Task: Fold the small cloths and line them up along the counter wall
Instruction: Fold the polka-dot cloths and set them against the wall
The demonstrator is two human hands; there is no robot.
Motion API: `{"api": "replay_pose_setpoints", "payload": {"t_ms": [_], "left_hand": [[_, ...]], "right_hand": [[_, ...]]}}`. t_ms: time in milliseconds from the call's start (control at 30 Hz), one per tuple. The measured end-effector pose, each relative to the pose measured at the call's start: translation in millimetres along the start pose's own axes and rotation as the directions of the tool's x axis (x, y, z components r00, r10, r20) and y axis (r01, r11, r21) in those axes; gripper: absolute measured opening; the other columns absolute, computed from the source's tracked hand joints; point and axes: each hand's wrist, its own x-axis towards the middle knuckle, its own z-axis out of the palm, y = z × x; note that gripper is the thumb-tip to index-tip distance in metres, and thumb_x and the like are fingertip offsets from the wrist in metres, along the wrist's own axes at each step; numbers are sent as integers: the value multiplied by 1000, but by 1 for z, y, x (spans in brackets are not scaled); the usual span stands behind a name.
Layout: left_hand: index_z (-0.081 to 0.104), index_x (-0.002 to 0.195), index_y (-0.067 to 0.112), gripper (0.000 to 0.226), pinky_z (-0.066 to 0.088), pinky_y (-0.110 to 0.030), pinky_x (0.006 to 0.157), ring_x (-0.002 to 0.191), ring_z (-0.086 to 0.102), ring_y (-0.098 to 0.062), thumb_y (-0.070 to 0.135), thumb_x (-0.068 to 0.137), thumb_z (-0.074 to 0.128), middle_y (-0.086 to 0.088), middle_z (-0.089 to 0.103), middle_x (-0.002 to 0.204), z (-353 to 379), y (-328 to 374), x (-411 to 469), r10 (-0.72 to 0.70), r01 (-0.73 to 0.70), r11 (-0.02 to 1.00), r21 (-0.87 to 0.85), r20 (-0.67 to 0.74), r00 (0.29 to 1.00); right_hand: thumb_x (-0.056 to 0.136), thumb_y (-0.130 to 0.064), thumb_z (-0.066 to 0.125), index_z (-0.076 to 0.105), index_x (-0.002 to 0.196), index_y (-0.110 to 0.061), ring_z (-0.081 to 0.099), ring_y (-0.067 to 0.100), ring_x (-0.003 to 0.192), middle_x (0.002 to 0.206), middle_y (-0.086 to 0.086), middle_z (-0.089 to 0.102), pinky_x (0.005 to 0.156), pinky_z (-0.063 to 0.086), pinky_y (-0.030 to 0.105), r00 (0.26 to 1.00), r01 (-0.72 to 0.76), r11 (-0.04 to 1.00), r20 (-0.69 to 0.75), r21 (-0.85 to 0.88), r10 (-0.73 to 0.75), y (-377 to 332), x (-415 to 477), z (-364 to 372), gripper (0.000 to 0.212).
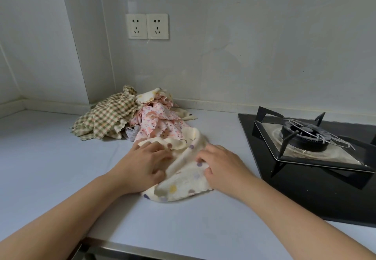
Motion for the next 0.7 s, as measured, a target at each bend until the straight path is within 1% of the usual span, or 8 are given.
{"api": "replay_pose_setpoints", "payload": {"t_ms": [100,233,300,400,467,533,600,700], "left_hand": [[54,127,32,78,31,-34,92,115,44,-16,52,67,8,10,51,131,4,-3,0,-142,143,989,-33,25,990],[67,86,21,49,39,-30,70,85,59,-17,48,85,25,9,63,92,5,0,5,-160,139,985,-104,-226,961],[65,87,21,33,42,-29,62,81,59,-19,42,87,40,8,59,88,4,9,6,-87,61,991,-120,-220,972],[54,123,32,71,41,-31,93,118,46,-17,73,75,21,7,49,126,8,15,6,-95,102,991,-84,79,992],[30,143,36,107,19,-38,114,143,17,-16,94,58,0,6,24,153,12,9,4,-148,165,985,-54,229,962],[27,146,33,112,14,-41,117,144,14,-14,95,56,3,6,21,156,11,1,1,-195,221,969,-113,205,959],[51,125,30,79,37,-38,103,122,45,-11,81,69,29,8,50,132,3,-4,-2,-144,145,964,-221,21,989],[56,76,33,33,47,-27,64,72,54,-5,65,71,56,14,59,75,-10,0,-4,-16,1,936,-353,-42,999]], "right_hand": [[93,-32,40,60,83,-18,55,22,75,79,-2,61,68,43,31,995,-96,993,-3,-69,96,1,-1,-11,27],[95,-43,41,40,54,-16,47,16,58,57,-1,51,53,31,28,991,-74,996,-117,-46,68,4,-1,-13,49],[94,-38,46,40,59,-18,50,17,67,69,-3,54,57,36,30,982,-46,996,-182,75,59,3,0,-5,41],[94,-36,47,50,81,-20,49,17,98,98,-4,55,85,40,33,994,-59,990,-83,124,70,2,6,13,22],[96,-42,37,50,116,-22,28,23,136,139,4,43,110,25,36,986,-153,986,78,72,148,5,8,21,30],[98,-49,27,26,146,-24,-4,26,147,160,9,7,119,2,45,952,-247,969,192,29,237,10,8,23,54],[99,-48,26,21,150,-22,-5,27,147,160,9,1,119,-1,44,954,-258,966,153,-19,258,13,7,20,57],[98,-31,40,51,125,-21,43,17,121,132,-5,46,104,34,32,992,-89,994,-80,68,94,9,1,11,31]]}}
